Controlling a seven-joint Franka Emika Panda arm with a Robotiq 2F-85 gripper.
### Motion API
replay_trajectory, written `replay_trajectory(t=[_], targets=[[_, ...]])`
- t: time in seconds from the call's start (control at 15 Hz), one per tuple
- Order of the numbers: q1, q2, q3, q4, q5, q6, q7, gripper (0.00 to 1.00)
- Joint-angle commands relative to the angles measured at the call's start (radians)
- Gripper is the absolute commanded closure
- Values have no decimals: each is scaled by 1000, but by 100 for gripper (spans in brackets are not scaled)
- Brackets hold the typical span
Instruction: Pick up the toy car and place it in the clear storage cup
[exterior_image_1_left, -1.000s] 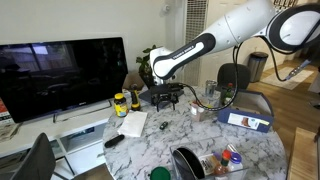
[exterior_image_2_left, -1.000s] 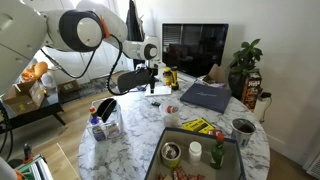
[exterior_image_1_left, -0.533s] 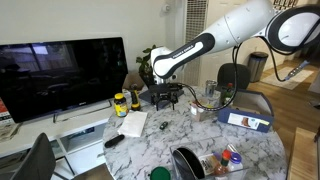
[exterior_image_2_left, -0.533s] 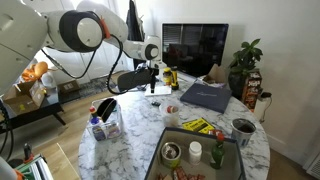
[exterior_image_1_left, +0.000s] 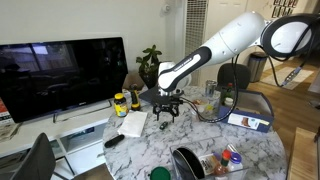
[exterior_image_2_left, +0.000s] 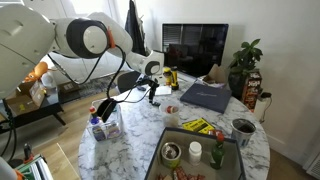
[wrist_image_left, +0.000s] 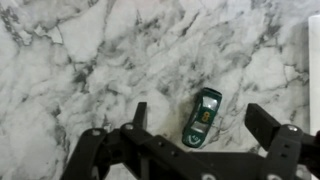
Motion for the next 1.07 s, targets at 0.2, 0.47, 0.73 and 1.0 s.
replay_trajectory(t=[0.2, 0.47, 0.73, 1.0], targets=[[34, 96, -61, 50, -6, 87, 93, 5], [42, 123, -60, 76, -10, 105, 101, 22], [52, 139, -60, 95, -12, 104, 104, 54], [56, 125, -70, 89, -16, 122, 120, 87]])
